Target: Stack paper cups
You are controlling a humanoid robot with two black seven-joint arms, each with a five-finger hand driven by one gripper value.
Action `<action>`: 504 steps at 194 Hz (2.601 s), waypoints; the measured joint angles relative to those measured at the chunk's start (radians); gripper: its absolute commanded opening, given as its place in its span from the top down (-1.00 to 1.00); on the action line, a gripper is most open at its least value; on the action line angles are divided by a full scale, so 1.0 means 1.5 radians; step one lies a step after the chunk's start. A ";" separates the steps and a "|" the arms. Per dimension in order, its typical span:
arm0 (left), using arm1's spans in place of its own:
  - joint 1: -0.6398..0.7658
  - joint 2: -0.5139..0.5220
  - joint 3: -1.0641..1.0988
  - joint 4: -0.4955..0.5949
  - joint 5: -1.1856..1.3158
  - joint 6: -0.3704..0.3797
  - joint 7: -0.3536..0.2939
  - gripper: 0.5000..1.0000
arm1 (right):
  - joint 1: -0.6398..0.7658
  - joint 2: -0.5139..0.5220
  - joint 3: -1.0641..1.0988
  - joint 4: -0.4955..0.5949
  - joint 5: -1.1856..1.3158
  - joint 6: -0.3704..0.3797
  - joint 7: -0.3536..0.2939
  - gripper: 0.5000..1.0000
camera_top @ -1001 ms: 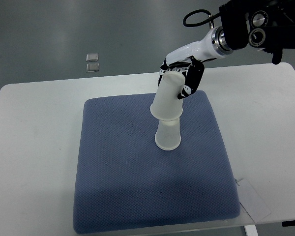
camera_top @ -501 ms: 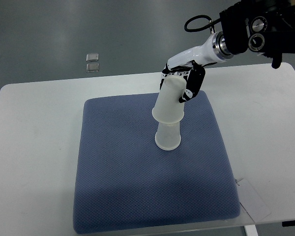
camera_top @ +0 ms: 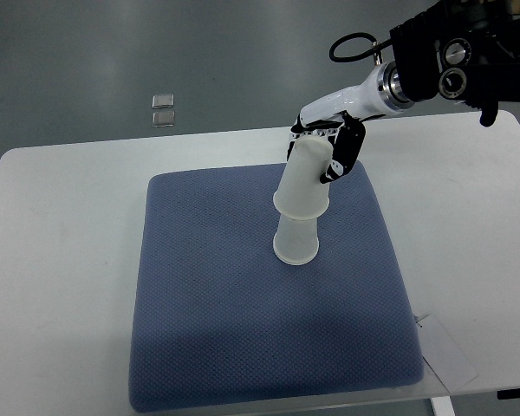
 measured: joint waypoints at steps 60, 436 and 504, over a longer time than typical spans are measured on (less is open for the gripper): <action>0.000 0.000 0.000 0.000 0.000 0.000 0.000 -1.00 | -0.001 -0.001 0.000 0.000 0.001 0.000 0.000 0.26; 0.000 0.000 0.000 0.000 0.000 0.000 0.000 -1.00 | -0.005 0.001 0.004 0.001 0.005 -0.001 0.000 -0.15; 0.000 0.000 0.000 0.000 0.000 0.000 0.000 -1.00 | -0.005 -0.002 0.004 0.001 0.007 -0.001 0.000 -0.32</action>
